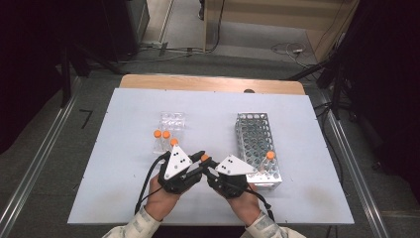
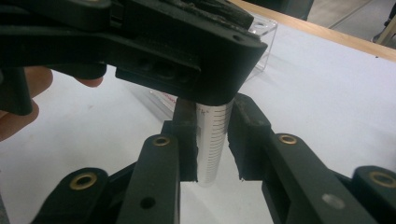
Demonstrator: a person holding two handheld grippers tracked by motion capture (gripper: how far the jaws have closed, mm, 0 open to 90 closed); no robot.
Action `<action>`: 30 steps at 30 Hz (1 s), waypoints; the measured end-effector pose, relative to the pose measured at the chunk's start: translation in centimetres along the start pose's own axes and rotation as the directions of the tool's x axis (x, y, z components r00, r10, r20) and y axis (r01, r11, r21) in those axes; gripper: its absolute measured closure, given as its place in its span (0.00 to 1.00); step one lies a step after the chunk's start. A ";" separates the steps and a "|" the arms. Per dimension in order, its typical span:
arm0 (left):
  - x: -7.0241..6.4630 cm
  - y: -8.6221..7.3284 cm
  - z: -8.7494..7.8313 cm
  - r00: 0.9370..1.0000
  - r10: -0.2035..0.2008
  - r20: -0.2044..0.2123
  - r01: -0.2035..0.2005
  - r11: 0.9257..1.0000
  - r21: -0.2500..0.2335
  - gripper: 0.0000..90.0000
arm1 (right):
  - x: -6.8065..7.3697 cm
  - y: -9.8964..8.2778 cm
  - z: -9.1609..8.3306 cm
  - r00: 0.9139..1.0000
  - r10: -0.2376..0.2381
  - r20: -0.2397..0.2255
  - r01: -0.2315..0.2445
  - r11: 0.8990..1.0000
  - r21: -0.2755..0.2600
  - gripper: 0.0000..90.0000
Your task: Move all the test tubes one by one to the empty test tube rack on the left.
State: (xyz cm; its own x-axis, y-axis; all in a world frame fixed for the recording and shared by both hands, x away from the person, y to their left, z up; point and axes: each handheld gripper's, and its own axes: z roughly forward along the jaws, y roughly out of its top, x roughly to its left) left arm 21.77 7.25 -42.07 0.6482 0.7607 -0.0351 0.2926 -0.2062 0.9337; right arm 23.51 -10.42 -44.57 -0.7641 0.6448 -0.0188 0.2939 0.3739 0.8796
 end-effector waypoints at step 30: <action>5.4 2.3 -5.0 0.985 -0.109 -0.130 0.097 0.991 -0.095 0.78 | -0.9 -0.5 -1.2 1.000 0.023 0.004 -0.023 0.999 0.039 0.29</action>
State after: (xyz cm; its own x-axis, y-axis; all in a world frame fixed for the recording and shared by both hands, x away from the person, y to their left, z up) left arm 22.42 13.92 -38.29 0.5151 0.8524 -0.0904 0.2860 -0.0715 0.9555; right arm 23.37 -11.96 -44.43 -0.7549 0.6559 -0.0001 0.3339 0.3845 0.8606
